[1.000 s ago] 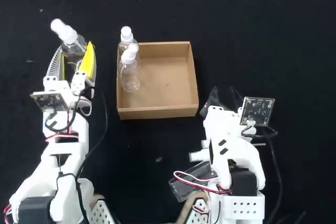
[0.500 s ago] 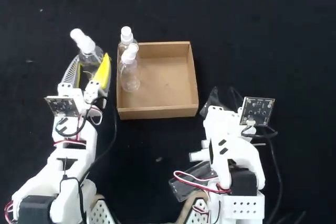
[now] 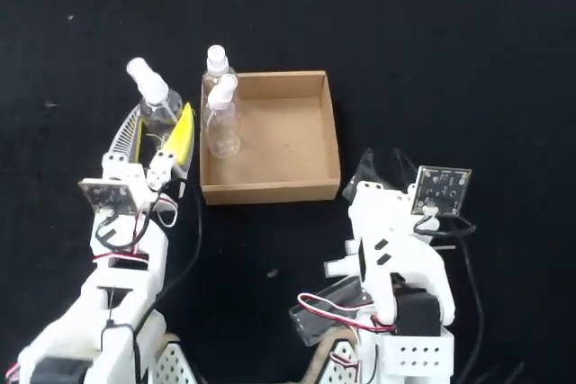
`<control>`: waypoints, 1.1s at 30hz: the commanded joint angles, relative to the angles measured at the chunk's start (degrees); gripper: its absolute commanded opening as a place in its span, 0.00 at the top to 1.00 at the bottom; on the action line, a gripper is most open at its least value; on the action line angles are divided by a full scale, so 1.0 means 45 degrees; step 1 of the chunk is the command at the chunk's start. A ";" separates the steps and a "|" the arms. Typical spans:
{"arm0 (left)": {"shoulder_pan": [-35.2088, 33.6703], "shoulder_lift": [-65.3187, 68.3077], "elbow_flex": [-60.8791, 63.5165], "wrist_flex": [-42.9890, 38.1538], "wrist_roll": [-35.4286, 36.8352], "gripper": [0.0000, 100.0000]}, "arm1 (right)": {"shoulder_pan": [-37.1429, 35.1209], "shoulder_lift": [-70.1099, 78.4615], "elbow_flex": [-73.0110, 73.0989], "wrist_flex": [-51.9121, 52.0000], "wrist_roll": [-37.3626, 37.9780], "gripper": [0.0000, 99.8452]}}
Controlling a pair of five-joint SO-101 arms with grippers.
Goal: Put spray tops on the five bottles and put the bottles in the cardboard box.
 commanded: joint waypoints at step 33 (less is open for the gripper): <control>0.2725 -1.1350 0.0557 1.1409 0.1582 0.97 | -0.0098 -0.1182 -0.0127 -0.0215 0.0000 0.87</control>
